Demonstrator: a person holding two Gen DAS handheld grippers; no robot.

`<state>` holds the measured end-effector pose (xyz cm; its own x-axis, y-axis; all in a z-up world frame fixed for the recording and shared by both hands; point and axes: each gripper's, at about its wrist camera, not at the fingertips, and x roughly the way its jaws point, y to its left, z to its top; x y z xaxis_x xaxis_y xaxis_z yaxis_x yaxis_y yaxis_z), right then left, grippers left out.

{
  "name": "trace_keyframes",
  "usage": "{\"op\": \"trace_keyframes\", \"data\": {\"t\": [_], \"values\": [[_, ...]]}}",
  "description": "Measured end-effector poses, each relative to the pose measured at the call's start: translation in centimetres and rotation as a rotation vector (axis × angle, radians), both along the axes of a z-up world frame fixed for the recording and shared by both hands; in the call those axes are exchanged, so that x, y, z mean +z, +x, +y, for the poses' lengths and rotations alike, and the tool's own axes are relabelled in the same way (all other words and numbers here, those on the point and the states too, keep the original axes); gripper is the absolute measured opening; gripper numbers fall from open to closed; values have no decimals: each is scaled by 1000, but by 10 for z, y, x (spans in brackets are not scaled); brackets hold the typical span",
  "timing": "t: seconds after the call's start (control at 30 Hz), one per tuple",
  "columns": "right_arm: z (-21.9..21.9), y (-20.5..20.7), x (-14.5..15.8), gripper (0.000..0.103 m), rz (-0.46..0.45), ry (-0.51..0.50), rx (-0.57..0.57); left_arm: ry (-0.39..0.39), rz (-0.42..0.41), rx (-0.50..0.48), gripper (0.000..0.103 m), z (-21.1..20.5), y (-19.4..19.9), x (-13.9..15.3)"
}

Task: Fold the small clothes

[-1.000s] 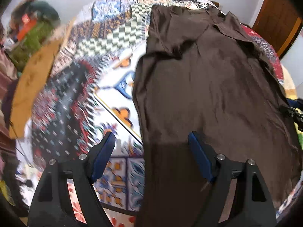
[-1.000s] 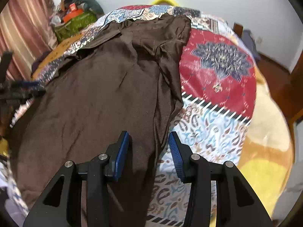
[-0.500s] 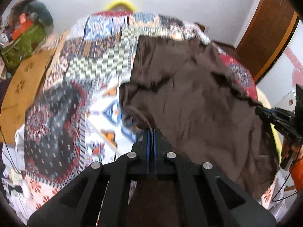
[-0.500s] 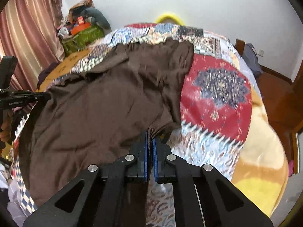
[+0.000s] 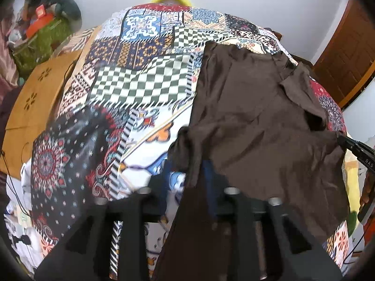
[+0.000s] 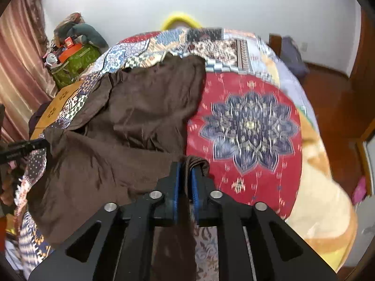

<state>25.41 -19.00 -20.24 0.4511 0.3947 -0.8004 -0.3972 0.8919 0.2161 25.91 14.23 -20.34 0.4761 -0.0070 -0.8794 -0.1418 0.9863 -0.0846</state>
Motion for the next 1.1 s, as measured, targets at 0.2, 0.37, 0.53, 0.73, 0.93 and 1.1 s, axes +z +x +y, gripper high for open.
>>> {"op": "trace_keyframes", "data": {"t": [0.2,0.37,0.53,0.73,0.93,1.1], "values": [[-13,-31,11,39,-23,-64,47,35,19,-12,59,3,-38,2],[-22,-56,3,40,9,-97,82,55,59,1,61,6,-70,-8],[-31,-81,-16,40,51,-107,86,66,94,6,61,3,-97,-20],[-40,-96,-24,40,85,-71,58,30,56,16,37,-7,-116,-27],[-42,-104,-28,20,147,7,64,16,41,2,12,-22,-120,-25],[-32,-111,-13,6,86,-5,101,35,34,1,10,-25,-118,-13]]}}
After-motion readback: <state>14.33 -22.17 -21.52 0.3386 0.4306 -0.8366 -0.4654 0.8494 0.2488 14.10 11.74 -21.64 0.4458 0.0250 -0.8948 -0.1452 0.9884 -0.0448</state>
